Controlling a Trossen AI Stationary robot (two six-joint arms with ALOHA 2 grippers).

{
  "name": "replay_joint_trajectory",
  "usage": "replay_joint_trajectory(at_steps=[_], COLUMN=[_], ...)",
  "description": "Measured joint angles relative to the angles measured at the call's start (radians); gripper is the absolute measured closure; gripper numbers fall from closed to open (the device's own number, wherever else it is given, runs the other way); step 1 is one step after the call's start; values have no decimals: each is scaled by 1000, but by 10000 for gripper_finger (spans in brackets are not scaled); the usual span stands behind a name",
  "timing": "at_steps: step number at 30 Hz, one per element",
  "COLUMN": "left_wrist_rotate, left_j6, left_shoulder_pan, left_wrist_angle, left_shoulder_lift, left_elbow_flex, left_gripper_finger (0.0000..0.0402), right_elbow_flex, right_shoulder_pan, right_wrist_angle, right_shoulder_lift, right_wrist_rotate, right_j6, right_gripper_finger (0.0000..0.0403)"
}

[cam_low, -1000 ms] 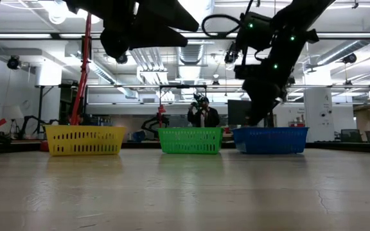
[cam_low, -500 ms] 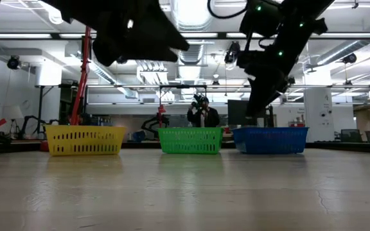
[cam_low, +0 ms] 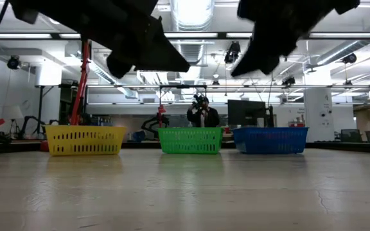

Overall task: Pick and place Stapler, Stapler remover, tape
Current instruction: Return to Home Position

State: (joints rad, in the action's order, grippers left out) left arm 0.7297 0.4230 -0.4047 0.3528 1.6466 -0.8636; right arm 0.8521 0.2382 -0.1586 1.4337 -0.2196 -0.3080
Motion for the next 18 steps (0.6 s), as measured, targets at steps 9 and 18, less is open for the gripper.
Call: replay_joint_trajectory(at_steps=[9, 18], left_wrist_rotate=[-92, -200], left_j6=[-171, -193], left_shoulder_pan=[26, 19], left_wrist_angle=[102, 162], left_shoulder_lift=[-43, -182], left_elbow_flex=[24, 116], left_gripper_finger=[398, 396], right_elbow_flex=[-8, -147], right_shoulder_pan=[114, 177], right_wrist_angle=[162, 315], right_shoulder_lift=[-39, -218], right_wrist_rotate=[10, 8], right_j6=[66, 126], right_gripper_finger=[394, 394])
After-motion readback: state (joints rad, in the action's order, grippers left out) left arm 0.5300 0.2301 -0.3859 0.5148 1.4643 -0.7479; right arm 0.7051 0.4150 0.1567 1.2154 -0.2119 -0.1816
